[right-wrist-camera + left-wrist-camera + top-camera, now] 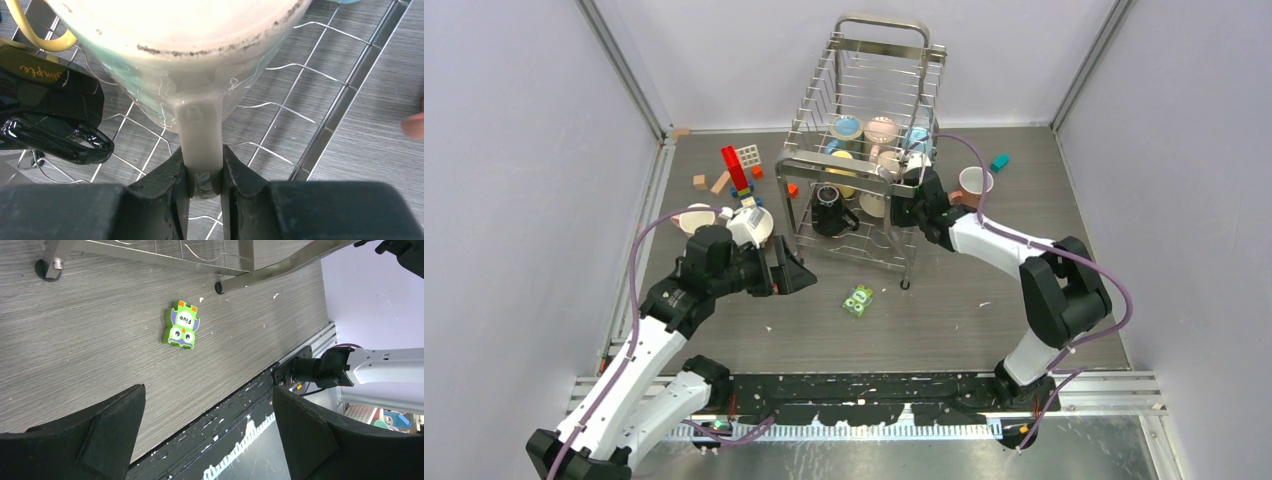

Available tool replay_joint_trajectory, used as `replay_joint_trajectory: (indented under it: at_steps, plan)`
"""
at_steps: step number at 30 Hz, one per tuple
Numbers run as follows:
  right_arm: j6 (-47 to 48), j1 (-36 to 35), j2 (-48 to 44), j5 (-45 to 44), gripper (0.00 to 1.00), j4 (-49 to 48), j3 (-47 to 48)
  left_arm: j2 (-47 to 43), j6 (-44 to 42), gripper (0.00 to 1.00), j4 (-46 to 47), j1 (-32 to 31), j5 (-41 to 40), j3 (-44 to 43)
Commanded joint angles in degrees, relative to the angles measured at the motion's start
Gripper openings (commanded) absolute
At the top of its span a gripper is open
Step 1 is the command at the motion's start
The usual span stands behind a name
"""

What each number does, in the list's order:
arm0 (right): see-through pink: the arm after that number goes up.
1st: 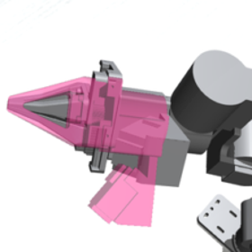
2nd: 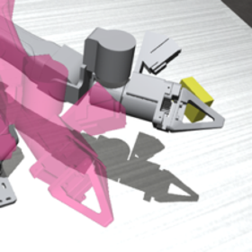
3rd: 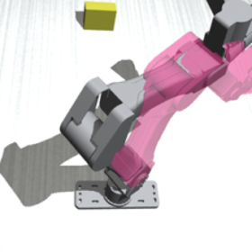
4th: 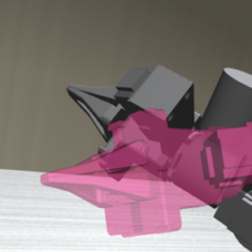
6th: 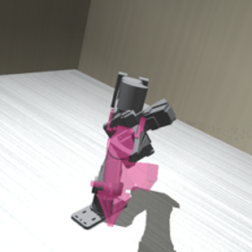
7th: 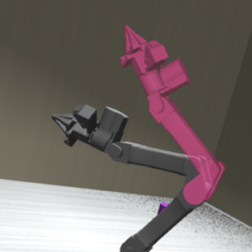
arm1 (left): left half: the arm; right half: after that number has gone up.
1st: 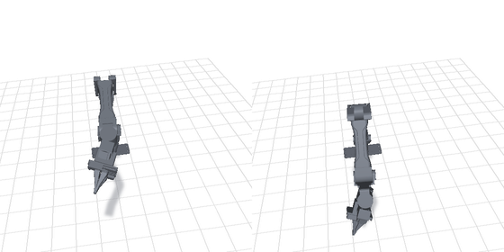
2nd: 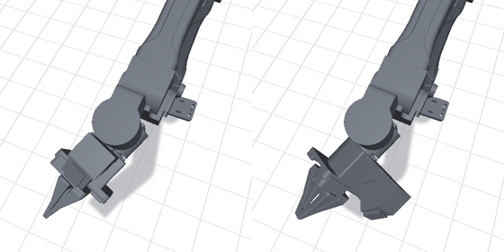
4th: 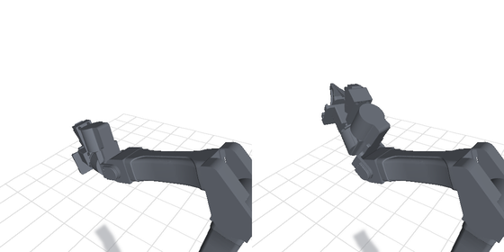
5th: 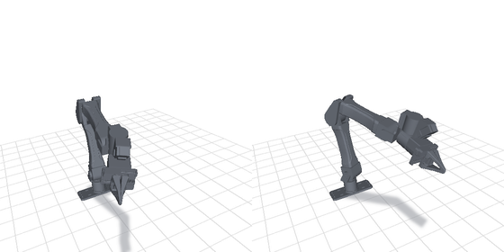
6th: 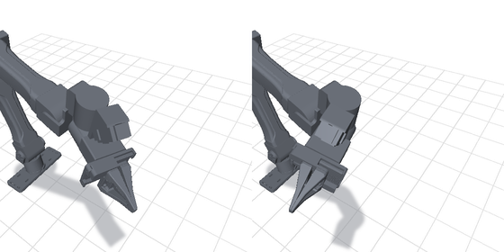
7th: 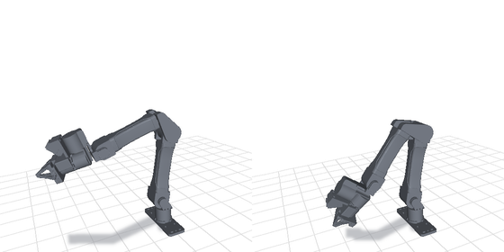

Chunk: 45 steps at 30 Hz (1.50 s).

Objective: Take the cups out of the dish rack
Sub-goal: Unload the cup from the dish rack.

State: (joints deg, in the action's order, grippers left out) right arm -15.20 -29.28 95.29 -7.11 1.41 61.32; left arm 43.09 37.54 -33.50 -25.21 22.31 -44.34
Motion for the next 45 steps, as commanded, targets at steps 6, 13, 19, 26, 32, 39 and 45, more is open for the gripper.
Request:
replay_joint_trajectory:
  at_steps: [6,13,19,26,32,39,45]
  plan:
    - [-4.2,-0.1,-5.9,-4.7,0.01,-5.8,-4.7,-1.0,0.7,1.0,2.7,0.3,1.1,1.1]
    - [-7.2,-0.1,-9.7,-5.7,0.01,-8.5,-7.1,-1.1,0.9,1.0,2.7,0.3,0.8,1.5]
    - [-9.7,0.0,-12.5,-5.7,0.01,-8.7,-7.6,-0.9,1.3,1.0,3.5,0.2,1.1,1.7]
    - [-10.6,0.0,-16.1,-6.7,0.01,-6.9,-7.2,-0.6,1.6,1.0,4.3,0.3,1.2,1.8]
    - [-10.4,0.0,-17.8,-9.5,0.01,-3.0,-5.7,-0.6,2.0,1.0,5.1,0.3,1.8,2.2]
    - [-11.2,0.0,-20.4,-12.0,0.01,-1.9,-5.6,-1.2,3.4,1.0,7.0,0.3,2.8,2.9]
    - [-11.6,0.1,-22.7,-13.9,0.01,1.0,-3.7,-2.5,4.8,1.0,9.7,0.3,3.9,3.8]
